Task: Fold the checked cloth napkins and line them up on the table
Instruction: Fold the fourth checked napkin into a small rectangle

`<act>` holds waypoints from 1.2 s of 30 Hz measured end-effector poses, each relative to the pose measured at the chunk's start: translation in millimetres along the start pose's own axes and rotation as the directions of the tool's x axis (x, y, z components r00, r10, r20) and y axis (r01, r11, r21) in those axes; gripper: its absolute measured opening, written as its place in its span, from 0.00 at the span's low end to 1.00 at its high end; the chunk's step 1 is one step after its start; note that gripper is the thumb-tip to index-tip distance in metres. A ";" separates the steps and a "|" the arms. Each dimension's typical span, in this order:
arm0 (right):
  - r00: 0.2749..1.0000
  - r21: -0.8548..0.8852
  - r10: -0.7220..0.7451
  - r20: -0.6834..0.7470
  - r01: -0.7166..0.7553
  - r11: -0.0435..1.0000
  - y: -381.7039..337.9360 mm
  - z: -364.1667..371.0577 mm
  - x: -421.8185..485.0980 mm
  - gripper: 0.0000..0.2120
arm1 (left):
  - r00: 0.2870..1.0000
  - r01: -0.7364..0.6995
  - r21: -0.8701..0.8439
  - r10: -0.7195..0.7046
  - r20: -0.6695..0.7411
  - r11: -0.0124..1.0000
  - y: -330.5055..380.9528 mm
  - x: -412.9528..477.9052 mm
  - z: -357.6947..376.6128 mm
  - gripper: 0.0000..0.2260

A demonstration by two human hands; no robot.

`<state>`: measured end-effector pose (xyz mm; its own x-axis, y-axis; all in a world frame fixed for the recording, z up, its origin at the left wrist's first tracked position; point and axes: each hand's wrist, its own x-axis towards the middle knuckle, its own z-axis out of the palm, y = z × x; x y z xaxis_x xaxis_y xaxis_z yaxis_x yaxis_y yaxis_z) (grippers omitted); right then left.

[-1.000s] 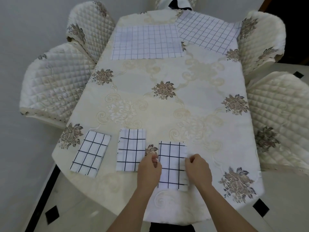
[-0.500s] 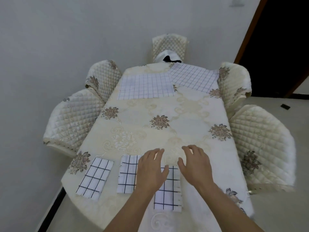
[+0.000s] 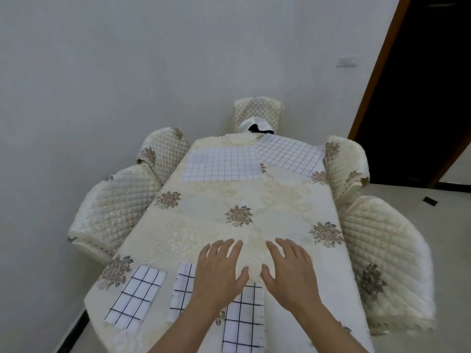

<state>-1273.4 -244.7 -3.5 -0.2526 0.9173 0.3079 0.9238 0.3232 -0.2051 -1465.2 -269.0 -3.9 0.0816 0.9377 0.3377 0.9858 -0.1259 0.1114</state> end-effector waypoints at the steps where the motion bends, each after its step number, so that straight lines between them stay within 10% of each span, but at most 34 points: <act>1: 1.000 0.001 0.001 0.002 -0.001 1.000 0.7 -0.5 -0.1 0.24 | 1.000 0.003 0.000 -0.003 0.005 1.000 1.2 -0.4 -0.5 0.25; 18: 0.957 -0.089 0.260 -0.130 -0.273 0.958 37.8 -26.7 -51.7 0.24 | 0.954 -0.288 -0.146 0.297 0.042 0.946 55.8 18.5 -1.4 0.24; 36: 0.633 -0.159 0.720 -0.285 -0.772 0.616 156.3 -99.9 -234.1 0.24 | 0.638 -0.689 -0.417 0.769 0.039 0.593 282.8 3.6 24.9 0.22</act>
<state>-1041.1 -432.2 -14.8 0.5870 0.7472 0.3118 0.8096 -0.5456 -0.2166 -1182.5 -293.2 5.5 0.8158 0.5140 0.2652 0.4668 -0.8558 0.2229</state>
